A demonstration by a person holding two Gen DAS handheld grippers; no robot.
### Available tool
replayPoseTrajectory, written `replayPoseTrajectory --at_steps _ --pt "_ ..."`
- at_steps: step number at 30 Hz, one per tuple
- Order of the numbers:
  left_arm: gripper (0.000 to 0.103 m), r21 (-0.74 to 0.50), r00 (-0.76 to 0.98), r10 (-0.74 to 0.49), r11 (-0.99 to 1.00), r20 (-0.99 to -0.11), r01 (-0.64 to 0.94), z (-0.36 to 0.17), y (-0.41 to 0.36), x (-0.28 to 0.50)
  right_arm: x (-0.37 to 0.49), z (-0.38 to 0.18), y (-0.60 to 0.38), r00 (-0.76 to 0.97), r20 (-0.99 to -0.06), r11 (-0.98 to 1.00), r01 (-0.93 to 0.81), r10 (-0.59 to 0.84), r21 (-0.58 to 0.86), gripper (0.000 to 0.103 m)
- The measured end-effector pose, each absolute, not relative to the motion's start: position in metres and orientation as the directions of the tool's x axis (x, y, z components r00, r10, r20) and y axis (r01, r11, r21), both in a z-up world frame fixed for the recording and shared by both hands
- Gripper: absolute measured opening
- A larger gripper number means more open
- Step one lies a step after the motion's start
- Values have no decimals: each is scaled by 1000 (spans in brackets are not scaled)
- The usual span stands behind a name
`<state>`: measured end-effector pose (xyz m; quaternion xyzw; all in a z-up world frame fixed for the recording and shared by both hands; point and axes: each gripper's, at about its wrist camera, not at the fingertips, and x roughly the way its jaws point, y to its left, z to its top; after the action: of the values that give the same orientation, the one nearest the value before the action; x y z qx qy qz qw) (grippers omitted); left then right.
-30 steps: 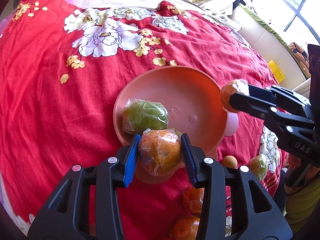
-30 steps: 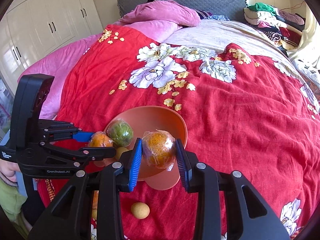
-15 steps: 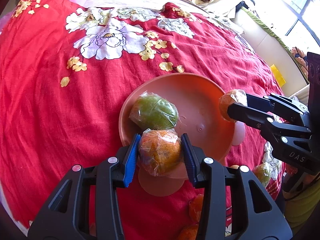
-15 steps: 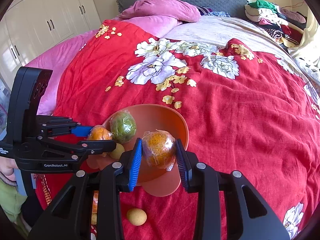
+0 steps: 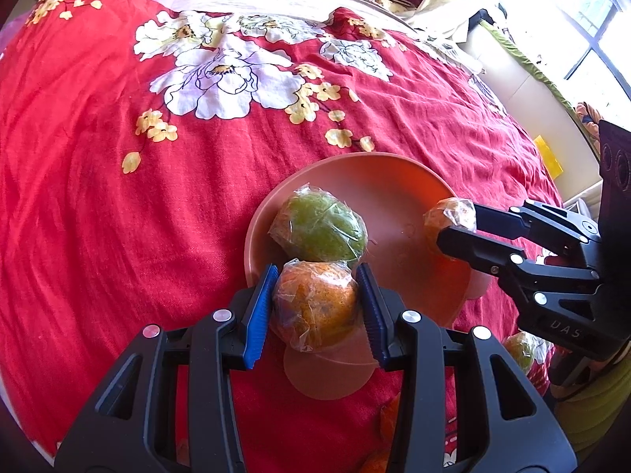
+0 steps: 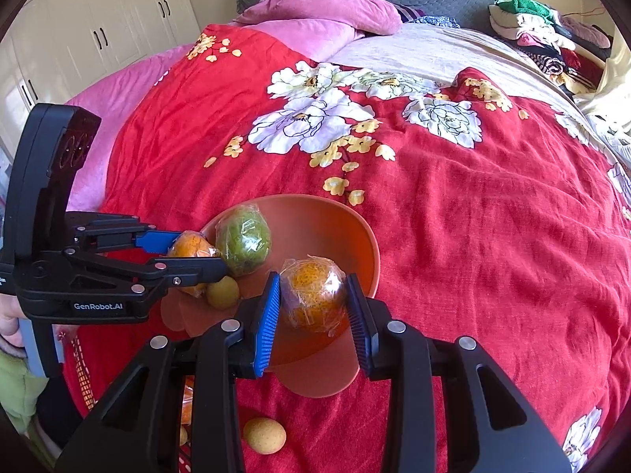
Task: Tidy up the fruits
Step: 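Open the right tool to drop its orange into the plate while the left tool holds its orange above, then open the left tool to release its wrapped orange into the pink plate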
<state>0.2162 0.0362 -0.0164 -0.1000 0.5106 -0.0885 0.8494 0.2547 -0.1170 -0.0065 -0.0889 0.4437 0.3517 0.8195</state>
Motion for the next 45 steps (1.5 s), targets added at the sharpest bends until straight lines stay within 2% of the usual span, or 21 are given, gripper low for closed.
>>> replayPoseTrajectory --at_steps 22,45 --pt "33 -269 462 -261 962 -848 49 -18 37 217 260 -15 -111 350 -803 741 -651 482 161 33" --pt "35 -269 462 -261 962 -847 51 -17 35 216 251 8 -130 390 -774 756 -633 499 168 49"
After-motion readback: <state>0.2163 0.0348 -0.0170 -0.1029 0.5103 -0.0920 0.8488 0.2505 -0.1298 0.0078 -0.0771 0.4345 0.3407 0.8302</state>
